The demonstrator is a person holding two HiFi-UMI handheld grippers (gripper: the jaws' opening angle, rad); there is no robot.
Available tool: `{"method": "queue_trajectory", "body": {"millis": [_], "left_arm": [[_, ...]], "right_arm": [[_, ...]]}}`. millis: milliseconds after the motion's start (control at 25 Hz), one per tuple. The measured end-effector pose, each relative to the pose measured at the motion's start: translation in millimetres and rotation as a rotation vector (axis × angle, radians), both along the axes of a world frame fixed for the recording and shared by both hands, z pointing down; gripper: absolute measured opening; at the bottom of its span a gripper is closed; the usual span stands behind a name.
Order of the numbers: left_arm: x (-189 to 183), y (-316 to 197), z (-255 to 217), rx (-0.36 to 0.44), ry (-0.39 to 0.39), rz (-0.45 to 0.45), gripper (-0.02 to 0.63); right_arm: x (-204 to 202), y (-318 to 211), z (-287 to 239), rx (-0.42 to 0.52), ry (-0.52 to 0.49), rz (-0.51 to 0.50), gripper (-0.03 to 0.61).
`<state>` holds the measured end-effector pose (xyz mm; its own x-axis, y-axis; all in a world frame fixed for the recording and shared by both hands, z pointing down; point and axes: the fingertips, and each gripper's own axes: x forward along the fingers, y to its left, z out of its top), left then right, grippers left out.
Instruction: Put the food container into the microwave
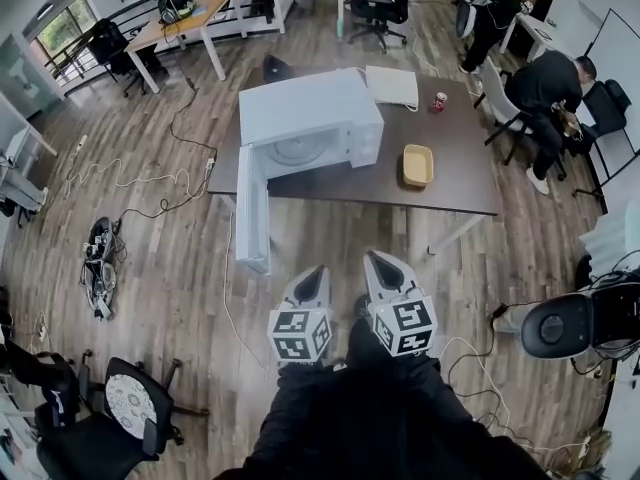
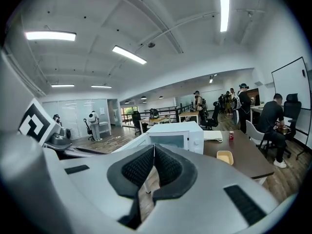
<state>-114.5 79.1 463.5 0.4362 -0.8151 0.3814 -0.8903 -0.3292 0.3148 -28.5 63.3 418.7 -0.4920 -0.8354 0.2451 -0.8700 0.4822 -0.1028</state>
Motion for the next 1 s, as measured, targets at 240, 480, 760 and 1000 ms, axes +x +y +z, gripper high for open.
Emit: {"method": "queue_trajectory", "body": {"millis": [240,480,760,1000], "left_arm": [[29,-64,-1,0.009,-0.007,0.007,0.035],[67,-131,-7,0.013,-0.009,0.027,0.034],[112,-191,1,-0.003,-0.02,0.049,0.034],[136,-220,4,-0.008,-0.042,0.069,0.035]], "right_arm": [[26,-63,-2,0.013,-0.002,-0.002,0.025],[60,-125,-8,0.018,0.003,-0.002,0.025],[113,-178,-4,0.011,-0.01,0.052,0.025],[141,-206,2,-0.005,-0.033,0.088,0.025]]}}
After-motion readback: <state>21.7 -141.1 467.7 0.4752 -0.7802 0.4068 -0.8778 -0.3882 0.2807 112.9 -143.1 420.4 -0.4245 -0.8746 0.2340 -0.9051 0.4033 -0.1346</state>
